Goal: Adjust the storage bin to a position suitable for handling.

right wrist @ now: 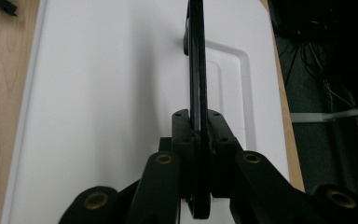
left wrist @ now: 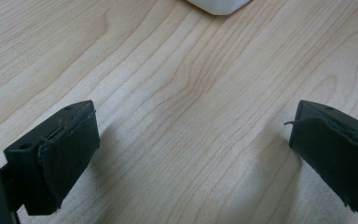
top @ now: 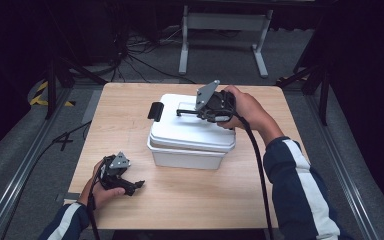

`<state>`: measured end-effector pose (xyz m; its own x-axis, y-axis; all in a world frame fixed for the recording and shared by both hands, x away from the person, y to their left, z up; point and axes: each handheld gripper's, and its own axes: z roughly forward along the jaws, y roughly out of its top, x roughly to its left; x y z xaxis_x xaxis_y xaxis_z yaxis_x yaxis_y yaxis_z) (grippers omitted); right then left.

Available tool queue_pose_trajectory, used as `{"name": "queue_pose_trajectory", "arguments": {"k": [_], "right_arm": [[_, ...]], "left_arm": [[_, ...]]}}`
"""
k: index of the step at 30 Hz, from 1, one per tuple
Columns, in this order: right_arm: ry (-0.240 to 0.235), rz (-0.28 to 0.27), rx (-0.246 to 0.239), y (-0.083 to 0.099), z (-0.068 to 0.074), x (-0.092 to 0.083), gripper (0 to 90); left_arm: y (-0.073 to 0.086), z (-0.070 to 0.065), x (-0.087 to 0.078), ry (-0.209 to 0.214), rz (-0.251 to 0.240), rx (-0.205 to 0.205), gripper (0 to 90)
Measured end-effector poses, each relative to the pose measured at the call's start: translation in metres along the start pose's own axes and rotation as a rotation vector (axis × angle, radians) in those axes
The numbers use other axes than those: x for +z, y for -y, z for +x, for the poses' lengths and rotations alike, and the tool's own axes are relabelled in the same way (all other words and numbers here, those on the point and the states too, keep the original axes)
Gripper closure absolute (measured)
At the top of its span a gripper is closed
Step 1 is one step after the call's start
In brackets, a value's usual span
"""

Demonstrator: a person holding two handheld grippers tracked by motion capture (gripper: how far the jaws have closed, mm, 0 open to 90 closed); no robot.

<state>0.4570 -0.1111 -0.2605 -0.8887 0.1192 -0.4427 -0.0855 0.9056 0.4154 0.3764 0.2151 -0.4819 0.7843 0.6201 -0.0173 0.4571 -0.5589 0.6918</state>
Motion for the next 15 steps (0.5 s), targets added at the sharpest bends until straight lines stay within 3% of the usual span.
{"name": "queue_pose_trajectory", "arguments": {"k": [15], "right_arm": [[0.03,-0.019,0.032,0.025,0.0,-0.023,84.3]], "left_arm": [[0.0,0.0,0.0,0.003,0.004,0.001,1.9]]}}
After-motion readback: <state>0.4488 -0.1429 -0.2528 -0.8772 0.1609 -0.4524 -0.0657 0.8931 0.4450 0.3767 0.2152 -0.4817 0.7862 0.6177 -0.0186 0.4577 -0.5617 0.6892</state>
